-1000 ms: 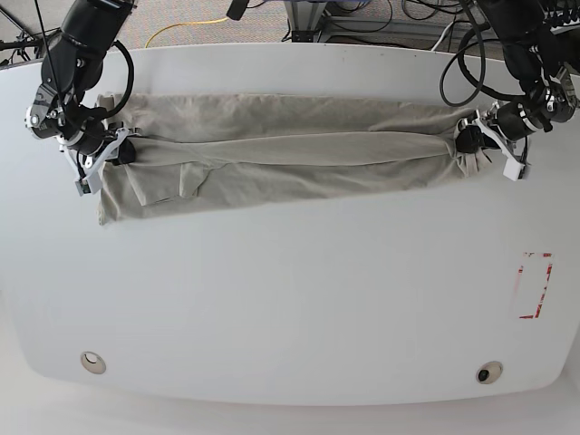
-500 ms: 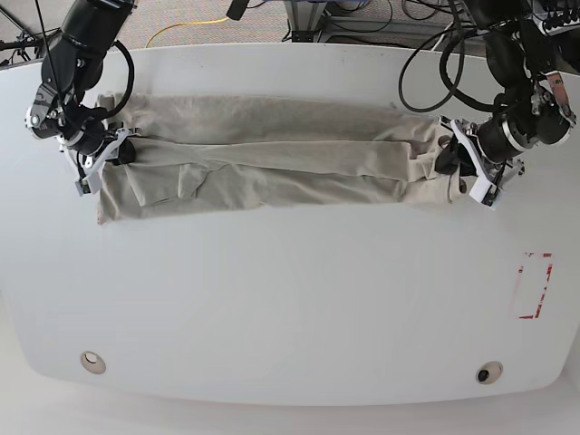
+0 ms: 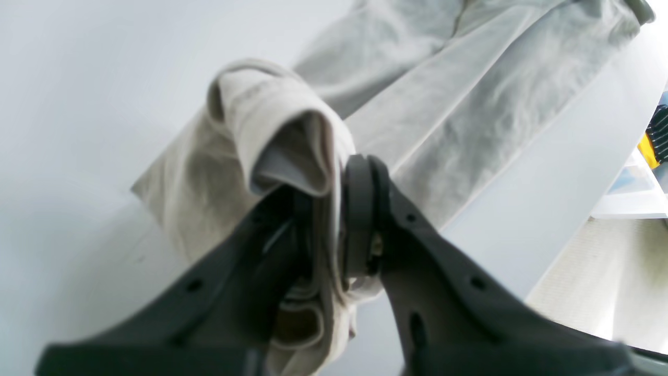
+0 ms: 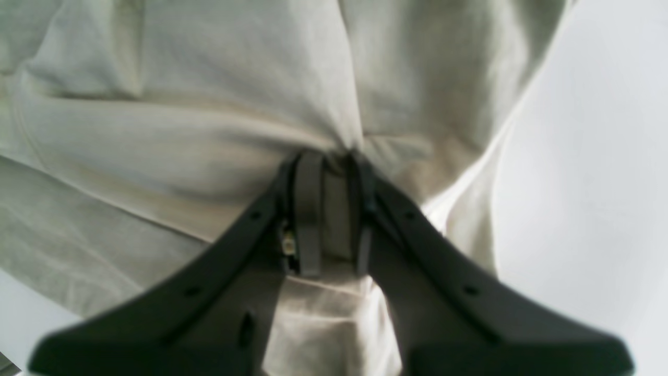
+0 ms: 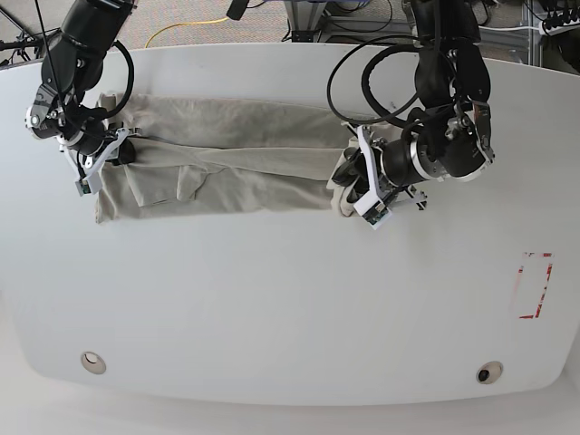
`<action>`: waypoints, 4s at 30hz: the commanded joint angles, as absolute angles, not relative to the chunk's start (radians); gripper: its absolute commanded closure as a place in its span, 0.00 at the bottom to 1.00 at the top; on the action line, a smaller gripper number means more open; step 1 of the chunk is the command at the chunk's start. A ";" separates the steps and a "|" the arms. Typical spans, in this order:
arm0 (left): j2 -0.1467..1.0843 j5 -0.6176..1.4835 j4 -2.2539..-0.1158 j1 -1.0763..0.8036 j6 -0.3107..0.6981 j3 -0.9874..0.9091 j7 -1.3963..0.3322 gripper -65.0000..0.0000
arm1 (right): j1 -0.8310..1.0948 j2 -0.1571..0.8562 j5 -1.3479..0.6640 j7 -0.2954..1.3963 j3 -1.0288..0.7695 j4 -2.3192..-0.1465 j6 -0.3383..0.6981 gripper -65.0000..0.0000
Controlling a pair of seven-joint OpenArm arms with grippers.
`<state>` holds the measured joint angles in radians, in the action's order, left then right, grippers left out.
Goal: Fold the T-shirt properly
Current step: 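Grasp the strip end with the left gripper and fold it toward the right gripper, then regrasp the strip ends with both grippers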
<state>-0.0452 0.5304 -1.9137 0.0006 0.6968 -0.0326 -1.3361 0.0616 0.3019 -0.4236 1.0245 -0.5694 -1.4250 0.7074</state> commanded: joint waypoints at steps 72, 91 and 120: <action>0.081 0.576 -1.495 0.036 0.698 -0.079 -1.136 0.59 | -0.110 0.404 -0.905 1.396 -0.940 -1.420 0.698 0.04; 0.081 0.578 -1.498 0.038 0.698 -0.081 -1.136 0.59 | 0.030 0.392 -0.944 1.287 -0.823 -1.225 0.698 0.04; 0.042 0.576 -1.494 0.071 0.687 -0.076 -1.136 0.59 | 0.027 0.381 -0.885 1.288 -0.765 -1.445 0.698 1.00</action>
<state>0.0578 0.5697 -1.4834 0.0402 0.6971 -0.0769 -1.1412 0.0368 0.3561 -0.8688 1.2930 -0.7586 -1.3632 0.6979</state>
